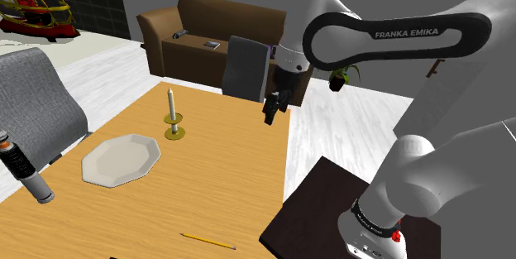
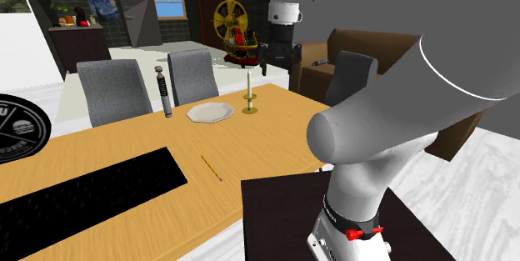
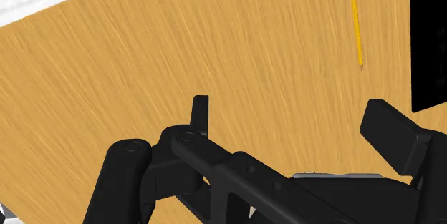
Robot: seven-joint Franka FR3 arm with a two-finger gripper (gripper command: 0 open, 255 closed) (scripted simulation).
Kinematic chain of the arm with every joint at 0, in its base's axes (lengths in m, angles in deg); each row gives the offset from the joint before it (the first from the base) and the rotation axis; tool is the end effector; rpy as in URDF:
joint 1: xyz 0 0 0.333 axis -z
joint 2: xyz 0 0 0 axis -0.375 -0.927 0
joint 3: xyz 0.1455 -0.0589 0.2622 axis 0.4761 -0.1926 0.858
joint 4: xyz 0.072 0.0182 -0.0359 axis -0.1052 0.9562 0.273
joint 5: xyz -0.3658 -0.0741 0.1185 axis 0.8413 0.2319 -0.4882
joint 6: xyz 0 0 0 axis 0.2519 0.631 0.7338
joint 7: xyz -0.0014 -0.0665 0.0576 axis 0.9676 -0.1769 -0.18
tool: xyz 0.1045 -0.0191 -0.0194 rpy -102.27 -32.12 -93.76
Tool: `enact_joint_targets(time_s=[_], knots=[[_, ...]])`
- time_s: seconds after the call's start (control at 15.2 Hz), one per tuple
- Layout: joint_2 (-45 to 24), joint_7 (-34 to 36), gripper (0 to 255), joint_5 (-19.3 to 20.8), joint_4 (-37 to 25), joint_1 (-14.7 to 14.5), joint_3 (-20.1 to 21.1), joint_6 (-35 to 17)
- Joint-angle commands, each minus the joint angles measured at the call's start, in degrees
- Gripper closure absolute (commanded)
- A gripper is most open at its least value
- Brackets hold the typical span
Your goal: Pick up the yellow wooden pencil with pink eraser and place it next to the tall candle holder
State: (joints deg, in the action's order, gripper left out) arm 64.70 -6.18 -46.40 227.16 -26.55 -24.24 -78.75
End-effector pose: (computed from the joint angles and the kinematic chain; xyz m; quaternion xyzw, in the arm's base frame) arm 0.3708 0.0946 0.4934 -0.9982 -0.0522 -0.0160 0.0254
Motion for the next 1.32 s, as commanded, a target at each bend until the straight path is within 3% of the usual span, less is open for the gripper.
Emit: enact_joint_targets(time_s=[0.0,0.66,1.25], knots=[[-3.33,0.65,0,-0.22,-0.50,-0.74,1.61,-2.62],[-21.63,5.58,0,1.86,-3.89,-3.66,9.71,-15.66],[-40.87,13.46,0,10.86,-11.97,-6.83,14.36,-23.62]])
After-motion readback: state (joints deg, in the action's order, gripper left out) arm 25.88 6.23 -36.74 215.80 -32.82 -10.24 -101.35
